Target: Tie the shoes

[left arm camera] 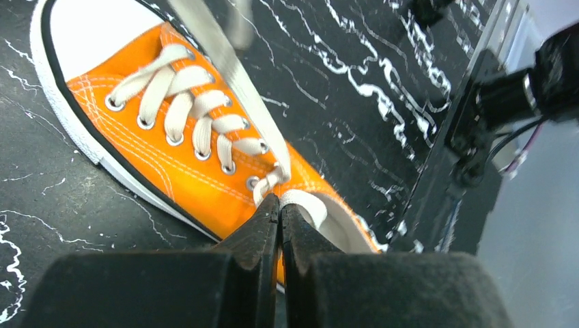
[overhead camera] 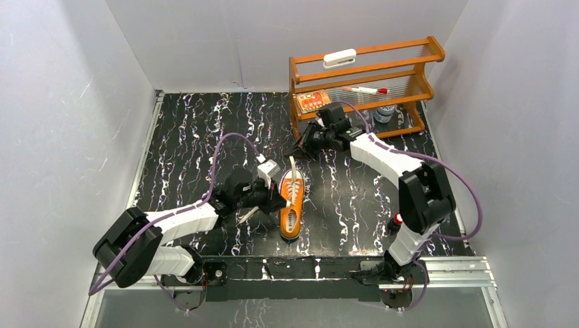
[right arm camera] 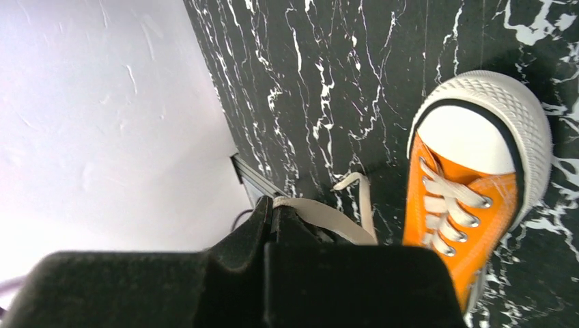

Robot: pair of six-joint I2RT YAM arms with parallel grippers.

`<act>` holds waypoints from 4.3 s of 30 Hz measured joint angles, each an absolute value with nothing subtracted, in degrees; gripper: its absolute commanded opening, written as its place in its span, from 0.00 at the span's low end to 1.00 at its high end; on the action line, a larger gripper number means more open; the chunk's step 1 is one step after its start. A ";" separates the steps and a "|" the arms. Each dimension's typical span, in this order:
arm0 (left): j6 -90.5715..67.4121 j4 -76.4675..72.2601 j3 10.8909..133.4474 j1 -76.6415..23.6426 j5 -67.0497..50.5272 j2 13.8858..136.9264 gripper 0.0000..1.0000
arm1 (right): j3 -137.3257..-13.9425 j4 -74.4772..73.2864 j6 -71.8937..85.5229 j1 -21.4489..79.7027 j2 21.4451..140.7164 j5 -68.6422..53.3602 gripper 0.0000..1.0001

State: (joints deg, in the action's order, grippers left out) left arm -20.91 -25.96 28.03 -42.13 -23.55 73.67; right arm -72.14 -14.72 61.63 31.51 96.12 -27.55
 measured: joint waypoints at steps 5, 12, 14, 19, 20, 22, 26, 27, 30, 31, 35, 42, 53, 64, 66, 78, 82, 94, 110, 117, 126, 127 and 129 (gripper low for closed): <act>-13.76 -29.63 23.73 -42.13 -25.41 73.49 0.00 | -75.64 -14.96 67.66 32.53 101.65 -27.33 0.00; -1.67 -31.73 26.41 -42.13 -27.99 78.67 0.00 | -81.82 -18.70 68.60 35.99 106.69 -27.68 0.00; 0.49 -31.73 27.62 -42.13 -28.84 79.85 0.00 | -83.44 -19.88 67.90 37.41 107.68 -27.90 0.00; 4.75 -32.16 28.58 -42.13 -30.15 80.09 0.00 | -83.46 -20.95 67.57 40.23 107.74 -29.17 0.00; 5.45 -32.36 28.62 -42.13 -30.22 80.09 0.00 | -83.46 -21.08 67.55 40.60 107.74 -29.65 0.00; 7.09 -32.93 28.62 -42.13 -30.09 80.07 0.00 | -83.46 -21.47 67.29 40.80 107.74 -30.72 0.00; 10.35 -34.87 28.69 -42.22 -28.62 80.09 0.00 | -83.46 -22.90 65.65 40.56 107.79 -32.77 0.00; 11.40 -35.09 28.86 -42.24 -28.03 80.18 0.00 | -83.46 -23.11 64.99 40.51 107.87 -33.28 0.00; 13.56 -35.11 30.06 -42.24 -26.96 81.06 0.00 | -84.44 -25.26 61.36 40.45 109.16 -34.94 0.00; 13.74 -35.11 30.46 -42.22 -26.72 81.36 0.00 | -85.60 -26.72 59.24 40.47 110.17 -35.07 0.00; 10.09 -35.09 30.79 -42.24 -25.56 80.73 0.00 | -89.80 -32.18 48.07 40.45 112.07 -31.79 0.00; -8.88 -39.29 23.24 -42.39 -21.54 74.19 0.00 | -83.48 -23.35 44.91 34.17 102.17 -31.20 0.00; 1.43 -34.98 32.03 -42.59 -28.93 79.37 0.00 | -86.28 -26.63 47.88 32.97 108.92 -42.24 0.00; 14.92 -32.97 32.62 -42.61 -33.85 83.48 0.00 | -92.01 -34.35 44.10 40.73 117.67 -45.89 0.00; 16.08 -31.81 32.62 -42.61 -34.37 83.48 0.00 | -92.36 -35.46 42.57 41.30 118.26 -46.22 0.01; 15.09 -31.22 32.62 -43.35 -35.14 83.42 0.00 | -96.82 -44.29 33.98 42.89 122.78 -43.97 0.10; 11.57 -34.24 31.24 -43.33 -32.69 82.61 0.00 | -97.86 -44.71 34.26 42.83 123.02 -42.96 0.10; -1.28 -43.24 22.50 -43.09 -24.84 78.17 0.00 | -94.19 -32.03 41.45 38.44 113.19 -40.18 0.06; 2.52 -45.21 21.74 -43.13 -24.43 77.30 0.00 | -96.73 -35.24 49.58 47.11 119.87 -37.45 0.51; 2.72 -45.98 21.12 -43.55 -24.69 77.28 0.00 | -102.08 -48.05 39.07 47.90 123.83 -36.58 0.80; 1.65 -48.93 21.47 -44.23 -25.50 76.97 0.00 | -102.80 -52.66 33.58 46.35 122.41 -36.25 0.91; 1.56 -49.17 21.47 -44.38 -25.58 76.88 0.00 | -103.55 -53.84 32.51 46.35 122.50 -36.05 0.92; 1.48 -49.52 21.50 -44.49 -25.87 76.25 0.00 | -104.68 -55.09 31.48 46.35 122.52 -35.68 0.93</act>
State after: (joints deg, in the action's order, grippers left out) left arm 1.48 -49.52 21.50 -44.49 -25.87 76.25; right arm -104.68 -55.09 31.48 46.35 122.52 -35.68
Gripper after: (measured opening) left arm 0.008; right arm 0.917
